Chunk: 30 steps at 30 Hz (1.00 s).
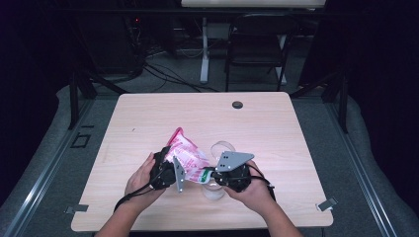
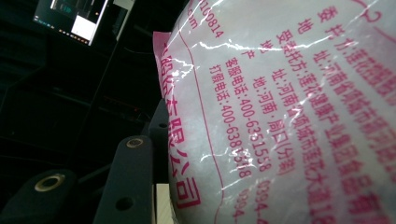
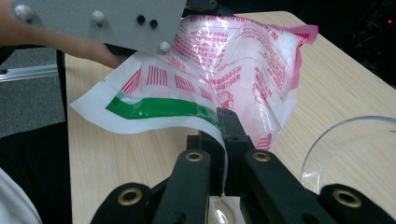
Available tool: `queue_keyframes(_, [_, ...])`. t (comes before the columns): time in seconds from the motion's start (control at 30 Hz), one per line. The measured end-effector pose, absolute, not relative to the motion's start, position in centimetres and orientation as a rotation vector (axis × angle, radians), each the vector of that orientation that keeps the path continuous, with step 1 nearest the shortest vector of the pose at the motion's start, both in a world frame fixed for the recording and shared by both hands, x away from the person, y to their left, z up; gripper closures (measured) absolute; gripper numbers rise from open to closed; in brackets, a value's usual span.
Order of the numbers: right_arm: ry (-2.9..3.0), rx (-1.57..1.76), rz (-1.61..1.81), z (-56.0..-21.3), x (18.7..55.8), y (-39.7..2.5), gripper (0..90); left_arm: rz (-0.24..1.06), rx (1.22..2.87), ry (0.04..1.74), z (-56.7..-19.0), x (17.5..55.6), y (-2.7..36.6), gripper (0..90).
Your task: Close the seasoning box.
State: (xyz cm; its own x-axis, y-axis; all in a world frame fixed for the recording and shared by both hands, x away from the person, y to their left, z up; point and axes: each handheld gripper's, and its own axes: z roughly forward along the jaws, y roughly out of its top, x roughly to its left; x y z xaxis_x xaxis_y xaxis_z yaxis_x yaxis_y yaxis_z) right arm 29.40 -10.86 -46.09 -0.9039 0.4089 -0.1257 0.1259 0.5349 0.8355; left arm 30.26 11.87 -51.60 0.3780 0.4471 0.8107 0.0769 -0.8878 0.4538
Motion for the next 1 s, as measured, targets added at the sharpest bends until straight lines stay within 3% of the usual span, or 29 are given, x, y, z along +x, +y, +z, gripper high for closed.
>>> queue_keyframes(1.0, [2.472, 0.465, 1.307, -46.5, 29.6, -11.0, 90.0, 1.642, 2.290, 0.393, -50.3, 30.0, 11.7, 59.5])
